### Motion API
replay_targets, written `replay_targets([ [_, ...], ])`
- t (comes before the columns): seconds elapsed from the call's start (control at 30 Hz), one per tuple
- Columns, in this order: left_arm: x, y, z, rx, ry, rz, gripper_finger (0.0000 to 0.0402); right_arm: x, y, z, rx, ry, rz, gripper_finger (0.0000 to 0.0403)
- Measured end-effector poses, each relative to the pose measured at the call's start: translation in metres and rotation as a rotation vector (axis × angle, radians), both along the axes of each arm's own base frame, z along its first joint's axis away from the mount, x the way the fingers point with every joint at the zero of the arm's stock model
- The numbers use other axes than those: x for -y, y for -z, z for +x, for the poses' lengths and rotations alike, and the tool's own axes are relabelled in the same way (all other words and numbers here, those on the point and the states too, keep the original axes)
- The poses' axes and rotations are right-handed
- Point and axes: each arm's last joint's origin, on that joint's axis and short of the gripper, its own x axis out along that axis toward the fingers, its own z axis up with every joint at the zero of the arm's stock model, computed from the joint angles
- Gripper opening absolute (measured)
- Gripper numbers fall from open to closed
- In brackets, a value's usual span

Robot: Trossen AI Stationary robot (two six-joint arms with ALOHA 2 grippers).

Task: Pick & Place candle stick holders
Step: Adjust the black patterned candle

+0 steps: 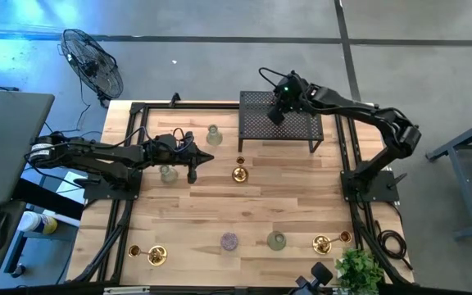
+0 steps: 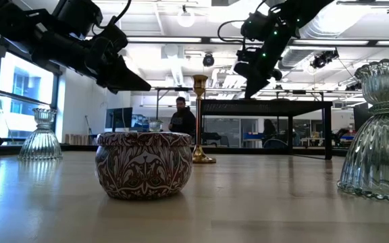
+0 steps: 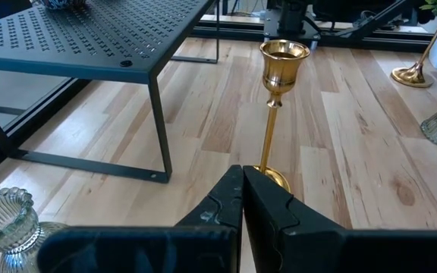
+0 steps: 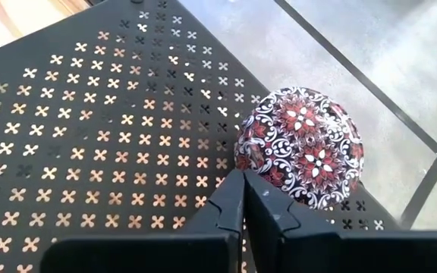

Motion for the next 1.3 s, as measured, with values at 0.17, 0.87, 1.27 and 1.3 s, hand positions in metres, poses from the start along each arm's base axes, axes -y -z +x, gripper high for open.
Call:
replay_targets([
  [0.17, 0.000, 0.000, 0.000, 0.000, 0.000, 0.000, 0.0005, 0.001, 0.000, -0.001, -0.002, -0.006, 0.001, 0.0003],
  [0.87, 0.000, 0.000, 0.000, 0.000, 0.000, 0.000, 0.0005, 0.003, 0.002, -0.012, -0.123, 0.041, 0.001, 0.0000],
  [1.27, 0.000, 0.000, 0.000, 0.000, 0.000, 0.000, 0.0005, 0.005, -0.001, -0.007, -0.072, 0.008, -0.021, 0.0000],
  [1.3, 0.000, 0.000, 0.000, 0.000, 0.000, 0.000, 0.0005, 0.005, -0.001, -0.007, -0.076, 0.004, -0.023, 0.0000],
])
